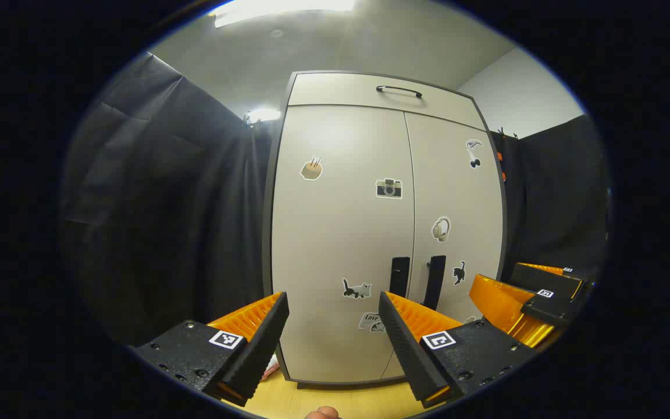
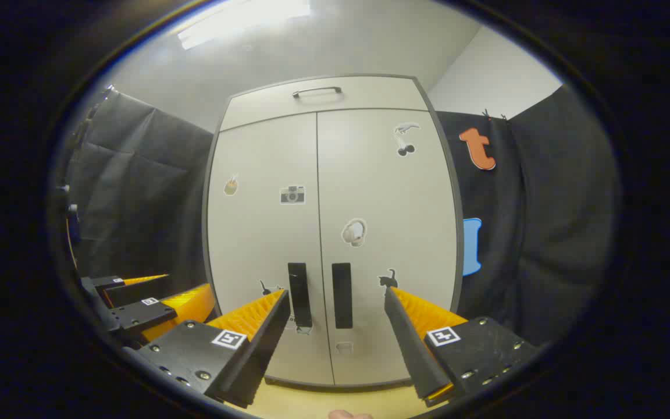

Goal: Open the right door of the double-door shoe cabinet with the right hand, and open the left door with the left hand.

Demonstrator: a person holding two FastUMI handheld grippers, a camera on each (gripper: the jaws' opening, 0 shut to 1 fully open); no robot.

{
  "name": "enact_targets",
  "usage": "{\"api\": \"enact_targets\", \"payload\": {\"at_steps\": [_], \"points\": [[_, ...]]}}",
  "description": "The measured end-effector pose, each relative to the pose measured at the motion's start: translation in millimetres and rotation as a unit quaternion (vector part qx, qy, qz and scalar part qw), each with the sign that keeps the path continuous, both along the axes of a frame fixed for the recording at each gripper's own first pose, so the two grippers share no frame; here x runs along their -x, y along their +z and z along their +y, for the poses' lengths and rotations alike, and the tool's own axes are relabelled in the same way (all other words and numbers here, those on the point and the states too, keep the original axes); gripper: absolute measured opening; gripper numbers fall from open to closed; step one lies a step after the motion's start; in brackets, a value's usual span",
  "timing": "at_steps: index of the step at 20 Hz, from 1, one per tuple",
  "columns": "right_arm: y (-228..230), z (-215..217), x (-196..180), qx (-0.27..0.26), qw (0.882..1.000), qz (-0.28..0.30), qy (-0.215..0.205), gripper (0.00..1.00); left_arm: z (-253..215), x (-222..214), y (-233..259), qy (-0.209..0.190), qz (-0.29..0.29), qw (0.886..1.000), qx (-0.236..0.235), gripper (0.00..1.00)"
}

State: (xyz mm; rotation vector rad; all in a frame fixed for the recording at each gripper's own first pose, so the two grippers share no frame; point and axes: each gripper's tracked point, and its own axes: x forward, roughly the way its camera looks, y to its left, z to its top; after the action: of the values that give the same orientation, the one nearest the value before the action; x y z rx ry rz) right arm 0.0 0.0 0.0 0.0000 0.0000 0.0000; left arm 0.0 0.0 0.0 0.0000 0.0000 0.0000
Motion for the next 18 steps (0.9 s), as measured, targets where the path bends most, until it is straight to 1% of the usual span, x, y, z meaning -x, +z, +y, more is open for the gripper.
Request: {"api": "enact_targets", "payload": {"at_steps": [4,5,9,10,11,12,13,14,15,16,17,18], "points": [[-4.1,-4.3,-4.0,0.002,1.0,0.013,-0.005,0.97,-1.3,-2.7,-1.0,-0.001,0.0,1.0,-0.003,0.96],[-3.9,-4.5,-5.7,-0.001,1.0,0.017,-0.004,0.95,0.1,-3.9,-2.0,0.001,0.002,1.0,-0.004,0.96],[-2.0,-4.5,-12.2,-0.012,1.0,0.02,0.0,0.97,5.8,-8.5,1.5,0.012,-0.001,1.0,-0.006,0.96],[-2.3,-5.3,-13.6,-0.012,1.0,0.021,-0.001,0.96,6.4,-9.2,1.4,0.013,-0.001,1.0,-0.007,0.96],[-1.9,-6.5,-14.8,-0.01,1.0,0.019,-0.002,0.97,6.7,-10.3,0.8,0.015,0.0,1.0,-0.008,0.96],[-1.8,-7.5,-16.1,-0.008,1.0,0.017,-0.003,0.97,6.9,-11.3,0.4,0.016,0.001,1.0,-0.008,0.93],[-1.5,-7.6,-18.3,-0.006,1.0,0.016,-0.003,0.97,6.8,-11.4,-0.2,0.016,0.002,1.0,-0.007,0.96],[-2.8,-7.9,-19.8,-0.003,1.0,0.015,-0.004,0.97,6.7,-11.7,0.0,0.017,0.002,1.0,-0.005,0.96],[-3.5,-8.4,-22.1,0.0,1.0,0.016,-0.004,0.97,6.8,-11.4,-0.8,0.018,0.003,1.0,-0.002,0.93],[-4.8,-9.1,-25.4,0.003,1.0,0.017,-0.005,0.97,7.5,-11.5,-0.8,0.019,0.003,1.0,0.001,0.96],[-6.1,-9.2,-29.0,0.007,1.0,0.018,-0.005,0.97,9.2,-10.8,-1.7,0.022,0.004,1.0,0.002,0.96],[-7.6,-8.7,-33.5,0.011,1.0,0.018,-0.004,0.95,12.3,-10.3,-2.1,0.026,0.005,1.0,0.002,0.93]]}}
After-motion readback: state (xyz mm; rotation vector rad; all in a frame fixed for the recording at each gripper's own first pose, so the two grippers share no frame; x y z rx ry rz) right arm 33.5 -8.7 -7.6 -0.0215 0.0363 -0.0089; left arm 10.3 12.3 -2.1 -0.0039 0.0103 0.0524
